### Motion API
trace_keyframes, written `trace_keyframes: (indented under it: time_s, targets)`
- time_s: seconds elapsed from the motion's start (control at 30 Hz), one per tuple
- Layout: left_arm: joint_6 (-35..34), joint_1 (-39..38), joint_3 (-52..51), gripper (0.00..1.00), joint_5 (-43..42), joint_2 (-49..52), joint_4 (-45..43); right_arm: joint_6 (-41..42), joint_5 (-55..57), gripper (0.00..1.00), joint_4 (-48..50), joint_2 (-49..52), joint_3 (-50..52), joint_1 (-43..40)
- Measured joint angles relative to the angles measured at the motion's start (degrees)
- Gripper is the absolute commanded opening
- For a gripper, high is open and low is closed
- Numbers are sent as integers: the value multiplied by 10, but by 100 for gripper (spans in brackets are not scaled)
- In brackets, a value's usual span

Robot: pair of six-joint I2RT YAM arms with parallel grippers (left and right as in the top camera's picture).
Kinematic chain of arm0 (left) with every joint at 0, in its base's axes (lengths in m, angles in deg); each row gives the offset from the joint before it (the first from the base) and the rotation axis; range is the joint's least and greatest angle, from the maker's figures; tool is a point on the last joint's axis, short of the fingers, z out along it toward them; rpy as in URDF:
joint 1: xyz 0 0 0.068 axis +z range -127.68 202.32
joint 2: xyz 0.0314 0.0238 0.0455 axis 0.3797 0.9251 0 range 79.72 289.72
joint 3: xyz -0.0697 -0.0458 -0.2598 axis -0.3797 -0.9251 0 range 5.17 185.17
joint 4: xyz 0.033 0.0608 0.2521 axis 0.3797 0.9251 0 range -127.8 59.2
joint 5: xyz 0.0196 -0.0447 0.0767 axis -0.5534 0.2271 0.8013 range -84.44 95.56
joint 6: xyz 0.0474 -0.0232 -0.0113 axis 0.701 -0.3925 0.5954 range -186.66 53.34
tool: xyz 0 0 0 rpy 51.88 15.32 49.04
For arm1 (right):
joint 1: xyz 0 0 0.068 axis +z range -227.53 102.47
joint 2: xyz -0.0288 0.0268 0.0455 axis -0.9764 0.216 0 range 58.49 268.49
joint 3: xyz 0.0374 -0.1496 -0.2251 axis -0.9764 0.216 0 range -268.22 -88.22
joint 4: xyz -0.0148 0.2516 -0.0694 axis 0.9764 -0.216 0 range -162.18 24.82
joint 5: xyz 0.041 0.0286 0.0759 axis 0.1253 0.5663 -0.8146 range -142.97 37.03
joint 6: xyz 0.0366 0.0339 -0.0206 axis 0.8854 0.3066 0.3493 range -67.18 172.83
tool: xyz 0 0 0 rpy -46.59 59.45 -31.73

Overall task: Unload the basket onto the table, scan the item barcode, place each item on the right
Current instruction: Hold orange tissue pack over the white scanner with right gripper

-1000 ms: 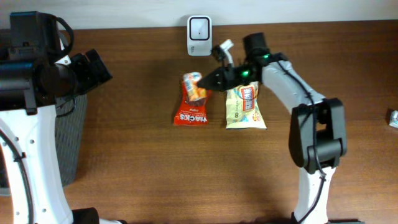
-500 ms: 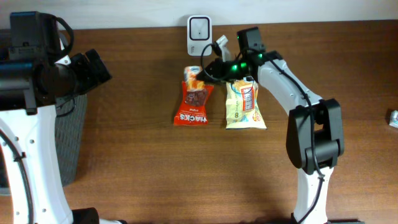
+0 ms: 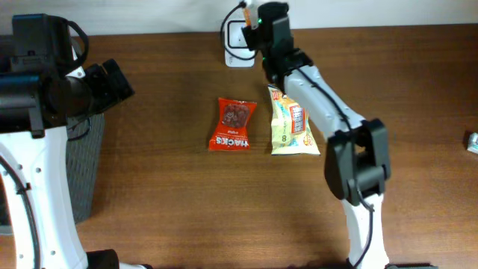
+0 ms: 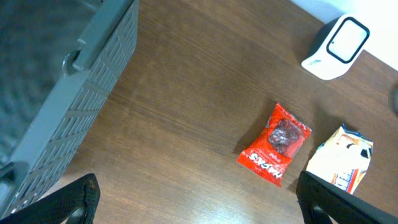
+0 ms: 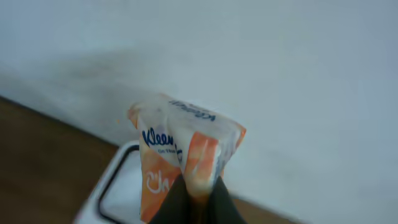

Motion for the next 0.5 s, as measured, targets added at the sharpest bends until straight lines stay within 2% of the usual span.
trace_keyframes:
  time_s: [0.2,0.5]
  targets:
    - [0,0,0,99,0,0,0,-114,11,4,46,72,0,-1]
    - [0,0,0,99,0,0,0,-145,1,4,76,80,1,-1]
